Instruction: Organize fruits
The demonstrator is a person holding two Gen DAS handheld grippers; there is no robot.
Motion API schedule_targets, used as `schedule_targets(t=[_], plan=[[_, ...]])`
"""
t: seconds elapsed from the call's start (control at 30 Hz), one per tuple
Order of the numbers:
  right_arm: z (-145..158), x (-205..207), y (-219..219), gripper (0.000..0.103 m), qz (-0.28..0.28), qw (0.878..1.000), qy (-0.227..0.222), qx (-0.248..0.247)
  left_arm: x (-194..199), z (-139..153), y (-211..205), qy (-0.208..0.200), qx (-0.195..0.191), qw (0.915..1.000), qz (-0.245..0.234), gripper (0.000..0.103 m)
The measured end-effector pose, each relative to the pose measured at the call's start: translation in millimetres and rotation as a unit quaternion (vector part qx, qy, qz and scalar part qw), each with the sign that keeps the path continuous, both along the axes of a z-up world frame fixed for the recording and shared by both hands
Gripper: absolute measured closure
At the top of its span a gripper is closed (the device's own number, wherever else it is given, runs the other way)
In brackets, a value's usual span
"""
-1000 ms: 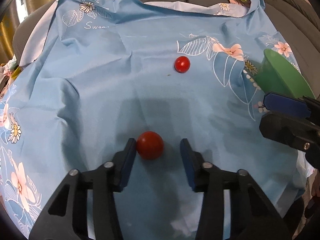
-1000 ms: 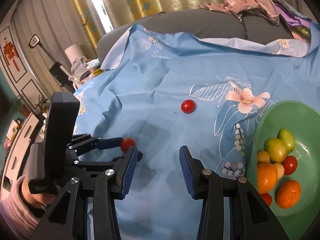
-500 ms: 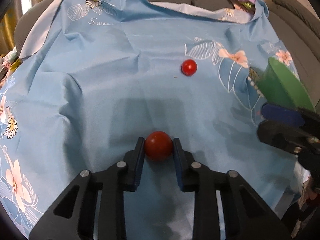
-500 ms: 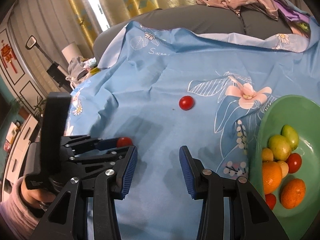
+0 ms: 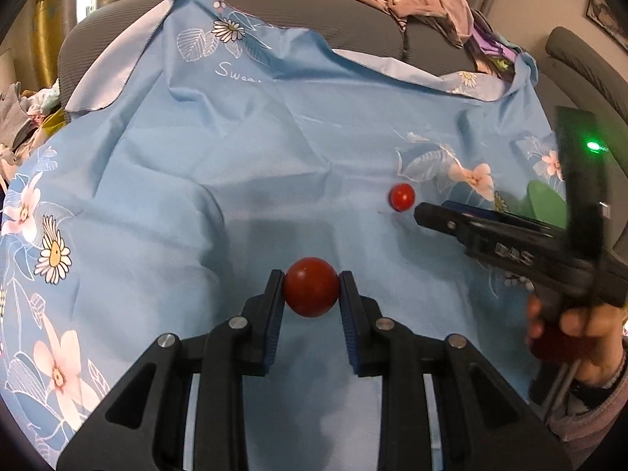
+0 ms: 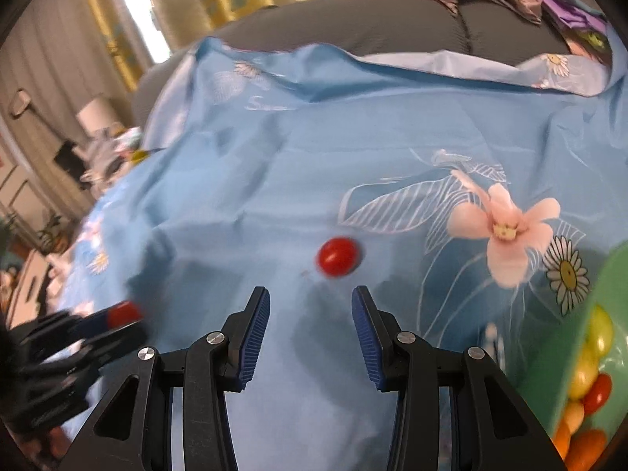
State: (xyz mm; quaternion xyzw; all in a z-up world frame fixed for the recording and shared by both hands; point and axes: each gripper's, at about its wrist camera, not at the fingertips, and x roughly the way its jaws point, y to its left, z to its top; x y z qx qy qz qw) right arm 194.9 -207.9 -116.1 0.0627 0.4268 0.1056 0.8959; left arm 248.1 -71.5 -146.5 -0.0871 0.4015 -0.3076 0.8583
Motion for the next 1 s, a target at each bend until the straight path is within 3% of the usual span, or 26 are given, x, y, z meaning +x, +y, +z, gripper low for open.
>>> schedule_targets(t=[0.47,0.63,0.73,1.0], plan=[[-20.0,37.6,15.6,0.06,-0.033,0.998,-0.001,-0.045,32.3,-2.5,-3.1,0.003,0.007,1.0,0.003,0.076],[-20.8,38.7,15.9,0.071,-0.037,0.997,-0.011,-0.066,31.7,-1.5,-2.0,0.002,0.008,1.0,0.005,0.076],[-21.1,37.8,16.3,0.072,-0.03,0.997,-0.015,-0.074,29.8,-0.1,-1.8,0.001,0.01,0.9999,0.004,0.076],[-20.8,29.6,11.6,0.072,-0.031,0.998,-0.007,-0.053,28.3,2.1,1.7,0.001,0.016,0.9998,0.008,0.076]])
